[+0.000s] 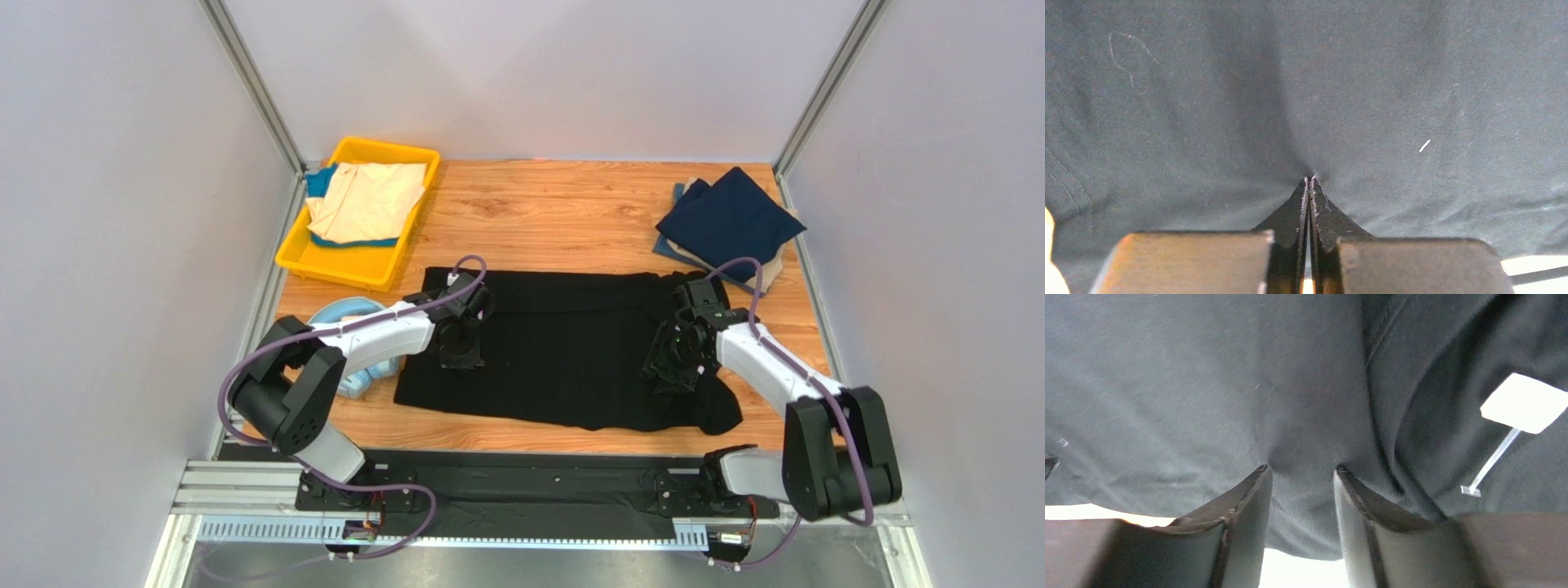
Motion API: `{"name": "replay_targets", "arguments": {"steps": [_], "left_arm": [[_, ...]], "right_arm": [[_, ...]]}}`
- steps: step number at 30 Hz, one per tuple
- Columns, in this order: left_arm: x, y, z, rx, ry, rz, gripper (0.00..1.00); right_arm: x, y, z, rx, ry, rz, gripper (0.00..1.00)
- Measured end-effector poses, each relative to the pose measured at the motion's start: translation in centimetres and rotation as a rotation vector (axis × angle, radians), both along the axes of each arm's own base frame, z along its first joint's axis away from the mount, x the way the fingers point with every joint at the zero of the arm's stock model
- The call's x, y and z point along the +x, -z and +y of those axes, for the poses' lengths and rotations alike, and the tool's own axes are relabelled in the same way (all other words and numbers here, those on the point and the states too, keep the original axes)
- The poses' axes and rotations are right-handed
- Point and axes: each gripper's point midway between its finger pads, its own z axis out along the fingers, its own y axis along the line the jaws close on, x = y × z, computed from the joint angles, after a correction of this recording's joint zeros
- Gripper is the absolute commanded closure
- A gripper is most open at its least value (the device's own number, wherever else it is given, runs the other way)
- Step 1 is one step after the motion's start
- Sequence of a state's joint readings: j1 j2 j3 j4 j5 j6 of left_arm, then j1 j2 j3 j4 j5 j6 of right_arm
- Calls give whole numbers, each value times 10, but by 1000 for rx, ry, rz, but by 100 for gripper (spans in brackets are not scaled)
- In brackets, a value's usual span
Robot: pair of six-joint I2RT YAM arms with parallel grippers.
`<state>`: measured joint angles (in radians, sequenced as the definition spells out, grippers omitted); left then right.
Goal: Fold and stack the t-shirts
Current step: Grap the side of the flattened tshirt closest away from the robot with both arms
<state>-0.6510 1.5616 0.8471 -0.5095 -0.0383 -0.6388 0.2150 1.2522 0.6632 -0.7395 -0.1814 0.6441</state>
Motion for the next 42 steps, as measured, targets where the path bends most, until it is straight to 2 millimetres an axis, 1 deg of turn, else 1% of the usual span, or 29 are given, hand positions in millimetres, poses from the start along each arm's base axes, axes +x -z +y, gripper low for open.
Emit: {"name": "replay_targets", "arguments": {"steps": [4,5,7,8,11,14,18,22,23,25,26,28,29,32,34,36,37,41,42], "left_arm": [[4,1,-8,-23,4,7,100],[6,1,-12,-32,7,10,100],[9,1,-16,-44,9,11,100],[10,1,-19,-50,10,10,100],[14,0,-21,-60,6,15,100],[17,0,-19,-67,-6,24,100],[27,0,-9,-72,-45,33,100],[43,-1,14,-59,-112,37,100],[47,-1,19,-53,-124,39,100],[56,-1,28,-32,-141,39,97],[60,-1,30,-24,-143,39,92],[70,-2,31,-9,-137,42,85],[73,-2,30,-7,-131,40,77],[78,-4,28,-11,-114,31,69],[78,-4,26,-17,-107,32,69],[77,-4,25,-25,-102,31,69],[76,-5,25,-29,-99,29,69],[69,-9,26,-45,-97,19,69],[67,-10,27,-51,-96,12,69]], "right_arm": [[3,17,3,-15,-6,73,66],[4,19,4,-17,-10,92,71],[11,19,7,-15,-17,98,77],[15,19,9,-13,-21,100,83],[25,21,13,-13,-31,112,89],[40,21,18,-8,-37,122,90],[65,21,26,3,-45,119,90],[89,21,35,21,-54,120,90],[96,21,38,26,-57,116,87],[109,20,42,32,-64,105,75],[114,20,43,34,-67,101,65],[121,18,46,41,-79,87,59],[124,16,47,40,-85,75,54],[128,12,44,15,-100,40,50],[129,6,36,-29,-108,4,49],[129,-7,28,-62,-112,-42,47],[129,-19,24,-77,-116,-75,46],[125,-76,13,-105,-114,-250,40],[123,-89,11,-104,-111,-296,40]]}}
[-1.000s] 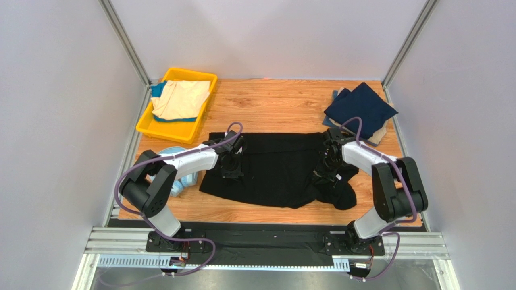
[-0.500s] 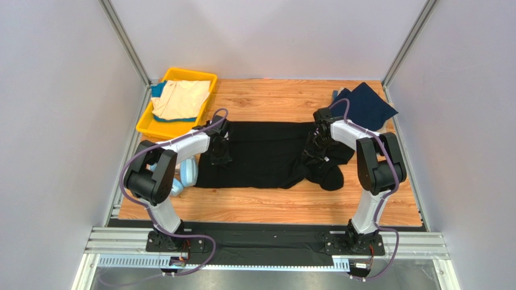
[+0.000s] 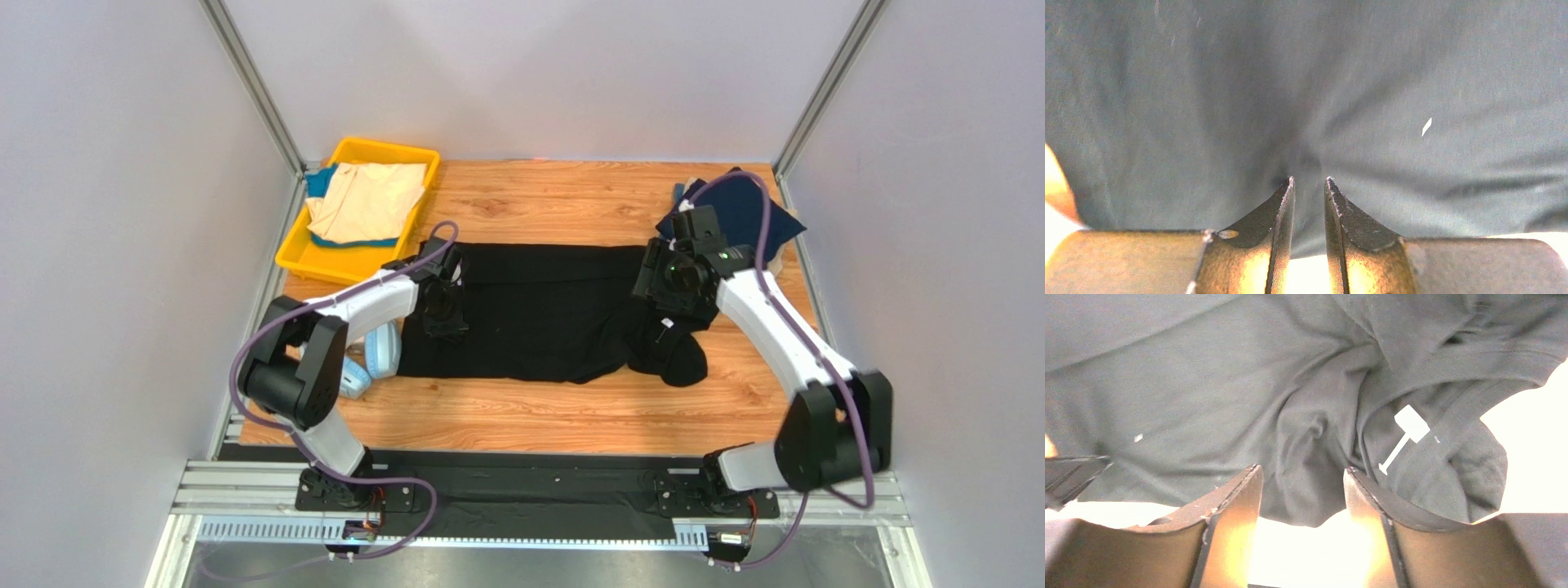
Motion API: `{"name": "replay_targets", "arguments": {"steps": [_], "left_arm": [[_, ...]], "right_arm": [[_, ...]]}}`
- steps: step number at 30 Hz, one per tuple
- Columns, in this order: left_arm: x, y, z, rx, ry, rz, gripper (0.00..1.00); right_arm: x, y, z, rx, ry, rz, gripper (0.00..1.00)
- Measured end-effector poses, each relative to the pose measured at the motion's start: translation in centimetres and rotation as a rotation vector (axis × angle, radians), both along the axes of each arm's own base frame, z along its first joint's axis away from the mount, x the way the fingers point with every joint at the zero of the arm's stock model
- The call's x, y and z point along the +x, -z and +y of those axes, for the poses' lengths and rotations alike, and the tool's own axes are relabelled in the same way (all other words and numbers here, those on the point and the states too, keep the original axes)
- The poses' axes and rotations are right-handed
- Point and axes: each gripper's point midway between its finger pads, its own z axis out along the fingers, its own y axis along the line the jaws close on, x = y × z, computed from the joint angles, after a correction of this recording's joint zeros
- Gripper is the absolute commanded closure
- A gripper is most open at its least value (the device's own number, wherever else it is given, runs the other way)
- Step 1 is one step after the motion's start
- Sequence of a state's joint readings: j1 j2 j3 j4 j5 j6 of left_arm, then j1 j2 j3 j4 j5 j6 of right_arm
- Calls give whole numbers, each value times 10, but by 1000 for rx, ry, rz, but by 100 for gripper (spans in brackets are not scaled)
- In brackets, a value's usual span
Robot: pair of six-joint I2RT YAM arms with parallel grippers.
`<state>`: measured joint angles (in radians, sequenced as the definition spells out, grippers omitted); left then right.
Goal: Fold and stack the t-shirts
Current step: Grap the side of the flattened tshirt closest away from the robot with both arms
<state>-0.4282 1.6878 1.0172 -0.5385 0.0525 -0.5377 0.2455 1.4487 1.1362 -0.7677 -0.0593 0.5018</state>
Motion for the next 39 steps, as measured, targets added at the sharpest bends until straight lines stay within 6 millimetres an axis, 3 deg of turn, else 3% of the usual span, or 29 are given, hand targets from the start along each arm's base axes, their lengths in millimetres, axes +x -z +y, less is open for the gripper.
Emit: {"name": "replay_targets", "arguments": {"steps": [2,4,7,11,13,27,30,36,39], "left_arm": [[-7,-5,3,-10,-2,-16,69],[-13,-13,5,-24,-5,-36,69],[-18,-26,6,-51,-7,-76,69],[-22,-40,5,-82,-6,-117,69],[-24,-43,6,-88,-6,-128,69],[-46,-36,15,-86,-10,-112,71],[-48,-35,15,-87,-8,-105,72],[-54,-31,15,-95,-2,-87,73],[-55,-31,14,-97,2,-83,73]], "right_arm": [[-14,-18,-2,21,-6,-64,40],[-32,-19,-1,55,-15,-82,40],[-64,7,3,116,-10,-14,40],[-112,64,3,159,63,175,39],[-125,78,3,174,104,228,39],[-116,91,7,218,195,219,36],[-116,83,6,239,213,172,36],[-115,39,5,364,270,-56,31],[-120,41,1,407,322,-115,32]]}}
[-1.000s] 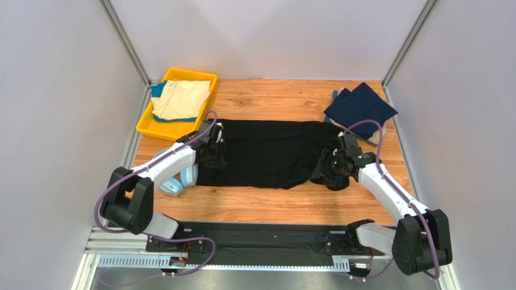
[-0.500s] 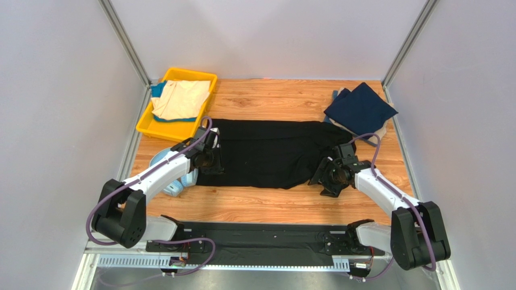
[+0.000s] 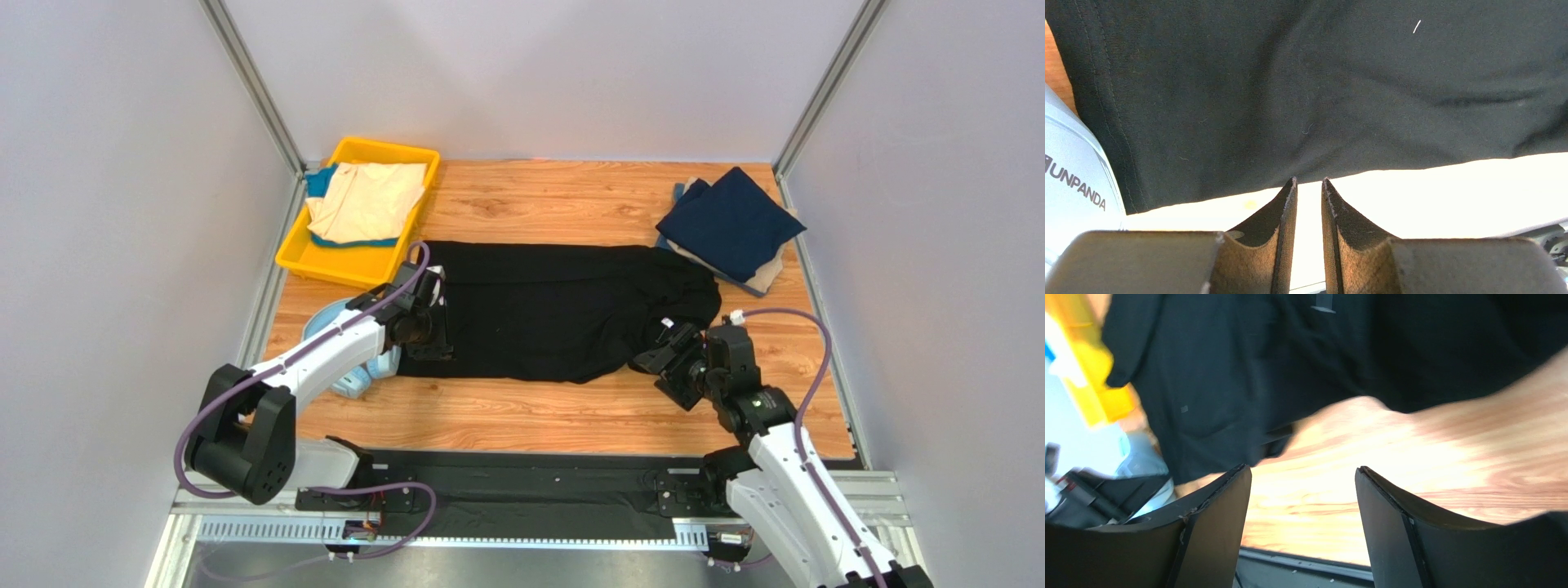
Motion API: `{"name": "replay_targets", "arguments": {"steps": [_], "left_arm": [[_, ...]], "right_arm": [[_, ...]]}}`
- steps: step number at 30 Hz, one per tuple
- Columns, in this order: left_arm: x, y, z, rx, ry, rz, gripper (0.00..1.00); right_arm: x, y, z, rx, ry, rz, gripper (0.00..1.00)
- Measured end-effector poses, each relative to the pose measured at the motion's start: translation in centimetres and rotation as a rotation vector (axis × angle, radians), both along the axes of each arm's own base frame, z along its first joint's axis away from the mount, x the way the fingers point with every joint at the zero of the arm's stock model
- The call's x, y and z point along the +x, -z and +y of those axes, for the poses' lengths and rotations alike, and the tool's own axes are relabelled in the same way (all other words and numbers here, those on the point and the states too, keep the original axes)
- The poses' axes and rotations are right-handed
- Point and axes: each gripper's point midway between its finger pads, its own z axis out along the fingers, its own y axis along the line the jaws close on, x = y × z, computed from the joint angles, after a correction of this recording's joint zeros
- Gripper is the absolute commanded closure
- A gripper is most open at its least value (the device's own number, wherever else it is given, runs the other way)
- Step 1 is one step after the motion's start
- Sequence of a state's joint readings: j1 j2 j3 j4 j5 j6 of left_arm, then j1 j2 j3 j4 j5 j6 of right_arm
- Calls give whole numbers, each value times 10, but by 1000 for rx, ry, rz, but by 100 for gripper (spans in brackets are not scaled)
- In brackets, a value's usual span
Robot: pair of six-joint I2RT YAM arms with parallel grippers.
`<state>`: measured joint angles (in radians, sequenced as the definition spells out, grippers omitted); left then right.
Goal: Fold and stack the t-shirts
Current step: Grap the side of the flattened tshirt closest away from the robot with both arms
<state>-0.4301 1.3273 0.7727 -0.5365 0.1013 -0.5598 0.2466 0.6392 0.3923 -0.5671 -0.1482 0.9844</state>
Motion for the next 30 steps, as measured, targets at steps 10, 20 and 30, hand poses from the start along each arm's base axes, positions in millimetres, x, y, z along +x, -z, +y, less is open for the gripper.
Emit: {"name": "replay_targets", "arguments": {"steps": [10,20,30], "left_arm": [[-7,-17,-7,-30,4,-34,73],[-12,-23,-11,-43,13,-42,73],[-15,-19,-16,-47,30,-20,73]], "right_arm": [[-20,46,-8,-30,49,180,31],[-13,45,-7,50,133,104,31],[7,35,-16,168,289,-79,31]]}}
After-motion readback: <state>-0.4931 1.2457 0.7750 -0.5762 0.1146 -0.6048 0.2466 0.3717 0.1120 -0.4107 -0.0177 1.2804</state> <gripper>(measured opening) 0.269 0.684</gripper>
